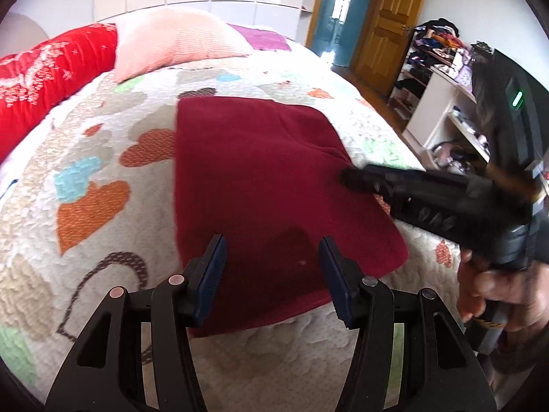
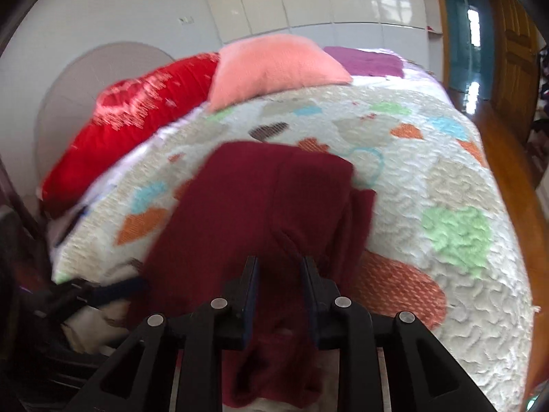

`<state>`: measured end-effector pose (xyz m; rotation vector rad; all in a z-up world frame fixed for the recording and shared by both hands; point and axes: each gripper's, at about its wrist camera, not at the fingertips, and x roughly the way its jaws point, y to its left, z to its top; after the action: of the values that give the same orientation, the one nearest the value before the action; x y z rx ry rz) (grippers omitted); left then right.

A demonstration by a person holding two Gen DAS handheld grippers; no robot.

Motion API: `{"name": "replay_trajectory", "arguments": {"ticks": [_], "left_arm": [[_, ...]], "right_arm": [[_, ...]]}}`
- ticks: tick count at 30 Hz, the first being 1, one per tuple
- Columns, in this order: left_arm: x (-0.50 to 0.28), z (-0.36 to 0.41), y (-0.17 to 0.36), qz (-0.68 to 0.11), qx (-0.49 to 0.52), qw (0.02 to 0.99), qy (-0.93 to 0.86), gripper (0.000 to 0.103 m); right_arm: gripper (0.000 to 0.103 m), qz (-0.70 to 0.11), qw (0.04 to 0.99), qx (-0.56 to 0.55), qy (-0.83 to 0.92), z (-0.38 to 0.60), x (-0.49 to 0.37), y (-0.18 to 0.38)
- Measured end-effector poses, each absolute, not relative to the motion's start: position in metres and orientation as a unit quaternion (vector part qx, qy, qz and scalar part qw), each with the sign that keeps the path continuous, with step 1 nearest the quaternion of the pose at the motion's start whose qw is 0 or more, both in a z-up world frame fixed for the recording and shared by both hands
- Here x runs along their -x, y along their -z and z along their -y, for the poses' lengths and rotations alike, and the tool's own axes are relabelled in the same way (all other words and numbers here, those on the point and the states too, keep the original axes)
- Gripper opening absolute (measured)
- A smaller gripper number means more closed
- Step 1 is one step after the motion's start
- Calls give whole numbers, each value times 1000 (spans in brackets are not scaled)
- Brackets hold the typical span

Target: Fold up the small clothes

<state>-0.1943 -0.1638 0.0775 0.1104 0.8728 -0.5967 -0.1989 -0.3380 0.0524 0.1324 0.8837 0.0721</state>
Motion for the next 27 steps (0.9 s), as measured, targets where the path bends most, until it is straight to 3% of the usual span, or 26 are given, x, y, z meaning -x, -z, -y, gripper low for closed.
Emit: {"name": "replay_trajectory", "arguments": {"ticks": [8,12,17,24,27], "left_arm": [[190,153,-74,-425,-49,867,255,55],[188,148,-73,-427,-45,868,248,55],[181,145,-74,-431,-31,873,226,62],[182,145,-80,-421,-28,881,213,62],[184,144,-81,-417,-30,885,205,62]], "right_arm": [[23,-426,897,-108,-41,344,209,-49],[44,-408,900,-146,-45,348,228,-65],[49,-377,919,-114,-28,332,252,-91],[60,-363,928,-89,1,316,260,-94],[61,-365,927,-91,0,315,260,-92]]}}
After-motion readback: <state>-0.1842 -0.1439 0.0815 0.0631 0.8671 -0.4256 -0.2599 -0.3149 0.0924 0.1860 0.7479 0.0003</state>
